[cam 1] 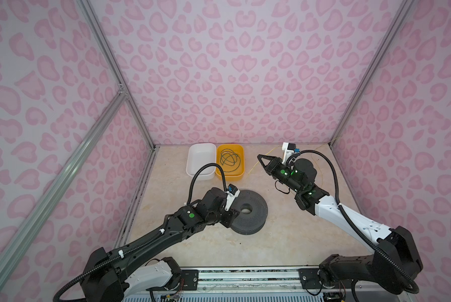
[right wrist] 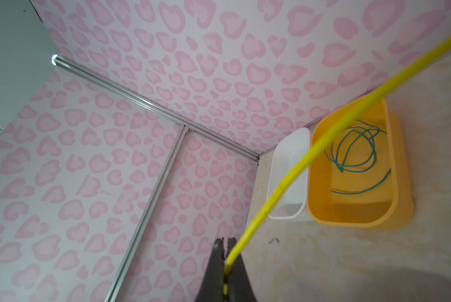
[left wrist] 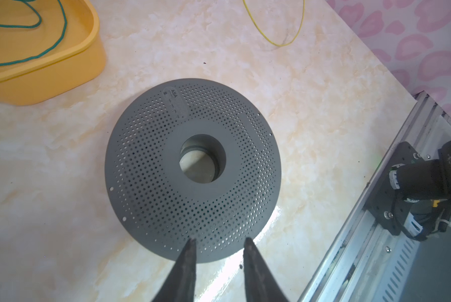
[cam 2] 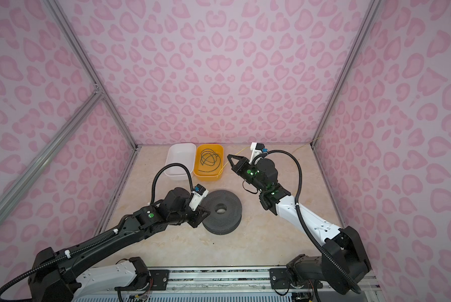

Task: Wrap the cables
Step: 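Open the left gripper off the cable and lower it to the spool rim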

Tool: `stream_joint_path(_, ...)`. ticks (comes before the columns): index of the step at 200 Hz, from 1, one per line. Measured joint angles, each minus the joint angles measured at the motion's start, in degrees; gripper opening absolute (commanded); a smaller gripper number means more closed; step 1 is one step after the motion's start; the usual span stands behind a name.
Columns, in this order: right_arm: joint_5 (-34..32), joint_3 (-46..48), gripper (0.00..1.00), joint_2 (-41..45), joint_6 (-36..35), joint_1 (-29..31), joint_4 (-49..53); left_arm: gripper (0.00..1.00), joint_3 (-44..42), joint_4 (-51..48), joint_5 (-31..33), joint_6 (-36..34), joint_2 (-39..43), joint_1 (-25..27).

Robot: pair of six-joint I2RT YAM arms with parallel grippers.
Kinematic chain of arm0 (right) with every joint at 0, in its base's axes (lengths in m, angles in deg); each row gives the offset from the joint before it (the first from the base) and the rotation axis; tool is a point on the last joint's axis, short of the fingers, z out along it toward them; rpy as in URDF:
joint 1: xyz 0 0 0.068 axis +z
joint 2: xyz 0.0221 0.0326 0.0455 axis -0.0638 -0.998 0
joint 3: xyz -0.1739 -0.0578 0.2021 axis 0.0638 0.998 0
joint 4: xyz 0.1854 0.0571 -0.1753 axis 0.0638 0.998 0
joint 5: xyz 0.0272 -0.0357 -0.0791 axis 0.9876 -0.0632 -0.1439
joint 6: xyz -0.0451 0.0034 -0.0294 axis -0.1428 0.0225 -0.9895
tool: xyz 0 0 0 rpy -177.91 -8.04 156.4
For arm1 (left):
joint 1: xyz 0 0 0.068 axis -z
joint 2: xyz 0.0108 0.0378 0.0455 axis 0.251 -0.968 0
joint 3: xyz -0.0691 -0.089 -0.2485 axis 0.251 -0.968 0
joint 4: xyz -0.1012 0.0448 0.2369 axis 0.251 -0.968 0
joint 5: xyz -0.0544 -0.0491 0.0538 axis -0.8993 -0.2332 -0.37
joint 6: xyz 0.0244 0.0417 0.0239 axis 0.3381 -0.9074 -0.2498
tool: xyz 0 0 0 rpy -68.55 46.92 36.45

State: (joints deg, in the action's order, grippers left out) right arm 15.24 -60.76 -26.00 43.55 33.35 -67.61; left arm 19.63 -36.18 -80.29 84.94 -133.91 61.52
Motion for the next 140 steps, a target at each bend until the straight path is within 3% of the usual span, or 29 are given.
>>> stream_joint_path(27,-0.74,0.76,0.00,0.90,0.02,-0.17,-0.68,0.66,-1.92,-0.28,3.96,2.10,2.38,-0.85)
stream_joint_path(57,-0.59,4.13,0.00,1.86,0.20,-0.20,-0.83,0.72,-5.95,1.53,3.87,6.80,5.33,-7.89)
stream_joint_path(89,-0.59,8.39,0.00,3.69,0.59,-0.24,-0.96,0.79,-12.02,7.04,-5.53,13.42,6.75,-18.32)
stream_joint_path(140,-0.79,12.46,0.00,5.14,1.05,-0.68,-1.46,0.75,-18.64,21.92,-21.86,22.10,-2.40,-22.29)
